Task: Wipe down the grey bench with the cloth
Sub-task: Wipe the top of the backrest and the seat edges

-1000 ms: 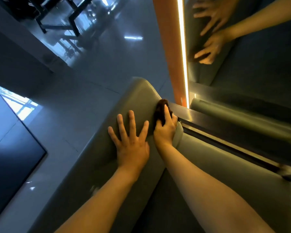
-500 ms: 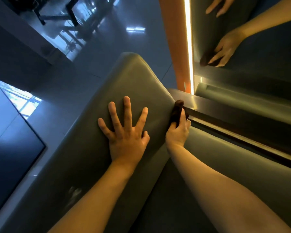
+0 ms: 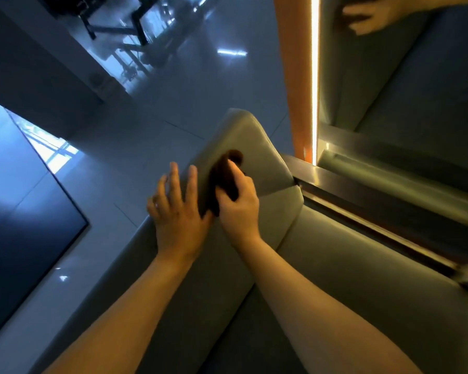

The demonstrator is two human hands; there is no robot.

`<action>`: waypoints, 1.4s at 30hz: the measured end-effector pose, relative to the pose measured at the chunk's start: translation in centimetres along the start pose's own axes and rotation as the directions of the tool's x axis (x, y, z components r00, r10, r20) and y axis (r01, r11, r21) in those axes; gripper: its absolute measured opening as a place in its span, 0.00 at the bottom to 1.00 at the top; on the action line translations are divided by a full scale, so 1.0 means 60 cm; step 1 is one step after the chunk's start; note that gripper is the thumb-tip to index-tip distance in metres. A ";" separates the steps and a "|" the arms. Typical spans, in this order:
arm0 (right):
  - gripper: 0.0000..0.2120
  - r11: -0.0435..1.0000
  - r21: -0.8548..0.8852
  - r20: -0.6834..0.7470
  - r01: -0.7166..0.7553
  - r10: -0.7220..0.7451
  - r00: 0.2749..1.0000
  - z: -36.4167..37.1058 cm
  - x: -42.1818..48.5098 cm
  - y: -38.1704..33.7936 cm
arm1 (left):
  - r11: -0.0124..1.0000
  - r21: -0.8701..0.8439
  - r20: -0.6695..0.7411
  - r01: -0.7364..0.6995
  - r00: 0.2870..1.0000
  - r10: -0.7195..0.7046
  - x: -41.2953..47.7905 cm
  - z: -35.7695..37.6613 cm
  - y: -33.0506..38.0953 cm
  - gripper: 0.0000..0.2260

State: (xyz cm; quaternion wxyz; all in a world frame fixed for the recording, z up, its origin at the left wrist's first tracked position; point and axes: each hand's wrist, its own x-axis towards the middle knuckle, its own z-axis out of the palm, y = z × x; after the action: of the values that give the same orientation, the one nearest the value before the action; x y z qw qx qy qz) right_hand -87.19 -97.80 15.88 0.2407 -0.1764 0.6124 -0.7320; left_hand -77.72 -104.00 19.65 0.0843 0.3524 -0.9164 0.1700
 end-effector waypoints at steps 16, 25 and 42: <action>0.29 0.910 -0.114 -0.143 -0.399 0.382 0.913 -0.031 -0.107 0.160 | 0.991 -0.099 0.056 -0.088 0.994 0.094 -0.070 -0.006 -0.053 0.35; 0.30 0.948 0.018 -0.057 -0.319 0.319 0.946 0.004 -0.125 0.077 | 1.000 0.003 0.061 -0.001 0.998 0.000 -0.125 0.003 -0.064 0.34; 0.30 0.912 -0.137 -0.193 -0.385 0.357 0.914 0.053 -0.161 0.142 | 0.999 -0.003 0.032 -0.039 0.999 0.039 -0.122 0.022 -0.070 0.34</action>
State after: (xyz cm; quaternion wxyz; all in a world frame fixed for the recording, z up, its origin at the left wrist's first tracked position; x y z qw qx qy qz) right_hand -76.32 -96.01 8.49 0.3083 -0.0158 0.7135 -0.6290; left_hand -69.51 -102.89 17.49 0.0666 0.3372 -0.9245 0.1647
